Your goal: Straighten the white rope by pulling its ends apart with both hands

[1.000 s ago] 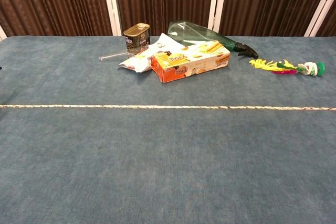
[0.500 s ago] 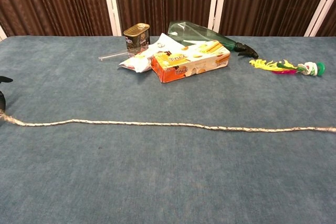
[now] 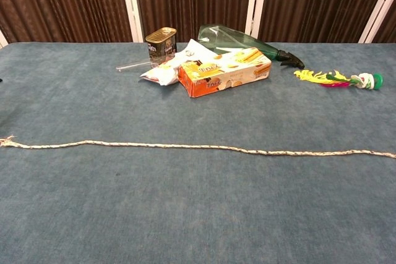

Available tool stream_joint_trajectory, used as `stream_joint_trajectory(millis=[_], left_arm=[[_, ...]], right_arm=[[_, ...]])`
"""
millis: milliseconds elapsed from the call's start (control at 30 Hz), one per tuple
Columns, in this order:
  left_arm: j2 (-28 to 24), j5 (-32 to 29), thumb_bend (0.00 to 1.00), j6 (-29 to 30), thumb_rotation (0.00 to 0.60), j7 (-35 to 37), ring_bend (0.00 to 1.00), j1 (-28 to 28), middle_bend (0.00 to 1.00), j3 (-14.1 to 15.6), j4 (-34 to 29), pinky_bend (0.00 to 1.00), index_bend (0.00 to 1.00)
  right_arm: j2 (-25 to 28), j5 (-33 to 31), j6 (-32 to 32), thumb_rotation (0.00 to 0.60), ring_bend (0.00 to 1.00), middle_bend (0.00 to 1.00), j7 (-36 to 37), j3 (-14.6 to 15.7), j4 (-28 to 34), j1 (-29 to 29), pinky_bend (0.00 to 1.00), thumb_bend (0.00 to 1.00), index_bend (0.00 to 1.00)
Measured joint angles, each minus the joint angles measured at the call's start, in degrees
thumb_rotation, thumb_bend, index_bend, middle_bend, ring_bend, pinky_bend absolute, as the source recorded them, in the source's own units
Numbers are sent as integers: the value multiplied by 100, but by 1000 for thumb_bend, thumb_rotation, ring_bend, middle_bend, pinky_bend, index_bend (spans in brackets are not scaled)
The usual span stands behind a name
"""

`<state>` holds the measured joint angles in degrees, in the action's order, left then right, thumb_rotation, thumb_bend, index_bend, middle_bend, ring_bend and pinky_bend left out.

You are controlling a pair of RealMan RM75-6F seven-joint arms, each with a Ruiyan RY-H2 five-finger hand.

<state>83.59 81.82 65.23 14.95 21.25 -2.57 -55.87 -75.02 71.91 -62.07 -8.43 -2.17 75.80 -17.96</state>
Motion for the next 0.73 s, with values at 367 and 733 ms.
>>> stream_joint_trajectory(millis=[367,733], left_arm=[[-1191,330,426,1802,600,-882,0,-961,0,202,-2218,94,0],[-1590,840,420,2331,600,-1539,0,-1455,0,513,-2926,82,0]], right_arm=[[939,1353,-2266,600,0,0,80,336,1475,1053,0,389,0],[1133,1819,-2633,600,0,0,159,492,1701,1446,0,388,0]])
